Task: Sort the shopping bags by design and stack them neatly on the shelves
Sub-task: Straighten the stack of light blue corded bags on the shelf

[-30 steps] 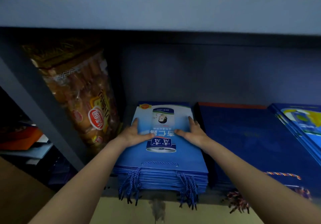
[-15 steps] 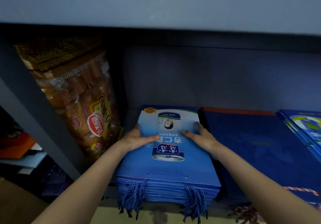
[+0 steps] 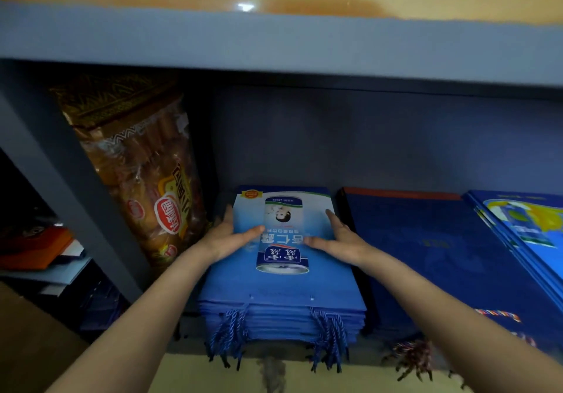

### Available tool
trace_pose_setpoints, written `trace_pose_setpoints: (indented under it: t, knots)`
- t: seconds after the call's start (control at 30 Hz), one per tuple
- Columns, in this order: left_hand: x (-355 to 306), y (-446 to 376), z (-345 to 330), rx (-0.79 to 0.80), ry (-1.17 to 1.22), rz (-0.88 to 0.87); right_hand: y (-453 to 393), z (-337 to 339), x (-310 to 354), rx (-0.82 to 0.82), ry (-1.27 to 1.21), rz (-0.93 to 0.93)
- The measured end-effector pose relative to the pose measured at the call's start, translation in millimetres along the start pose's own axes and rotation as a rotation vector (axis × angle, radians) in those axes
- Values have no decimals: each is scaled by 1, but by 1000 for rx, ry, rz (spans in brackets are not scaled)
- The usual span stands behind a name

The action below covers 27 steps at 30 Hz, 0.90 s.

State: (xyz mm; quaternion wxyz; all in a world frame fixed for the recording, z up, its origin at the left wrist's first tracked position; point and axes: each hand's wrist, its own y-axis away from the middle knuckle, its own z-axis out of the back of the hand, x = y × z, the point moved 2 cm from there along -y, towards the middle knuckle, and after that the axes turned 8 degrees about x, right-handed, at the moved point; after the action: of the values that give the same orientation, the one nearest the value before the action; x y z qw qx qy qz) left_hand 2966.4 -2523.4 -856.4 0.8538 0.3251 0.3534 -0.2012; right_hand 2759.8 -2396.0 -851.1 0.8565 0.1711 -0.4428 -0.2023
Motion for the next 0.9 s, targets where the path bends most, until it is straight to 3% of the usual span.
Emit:
trace_pose_setpoints:
  t: [0.13,0.27,0.33,0.47,0.8,0.9]
  knots:
    - [4,48,7,305,-84,43,57,-7,-15,319,-102,15]
    - [16,77,-6,421,-199,153,70,-31,-26,319,154,-20]
    - [21,82,-15,414,-246,178,68,-38,-25,263,268,-34]
    - [29,78,-31,272,-596,161,68,-46,-23,169,446,-61]
    - [16,93,-32,191,-617,150,76,-48,-20,119,396,-32]
    - [3,107,-27,179,-833,165,88,-36,-19,134,380,34]
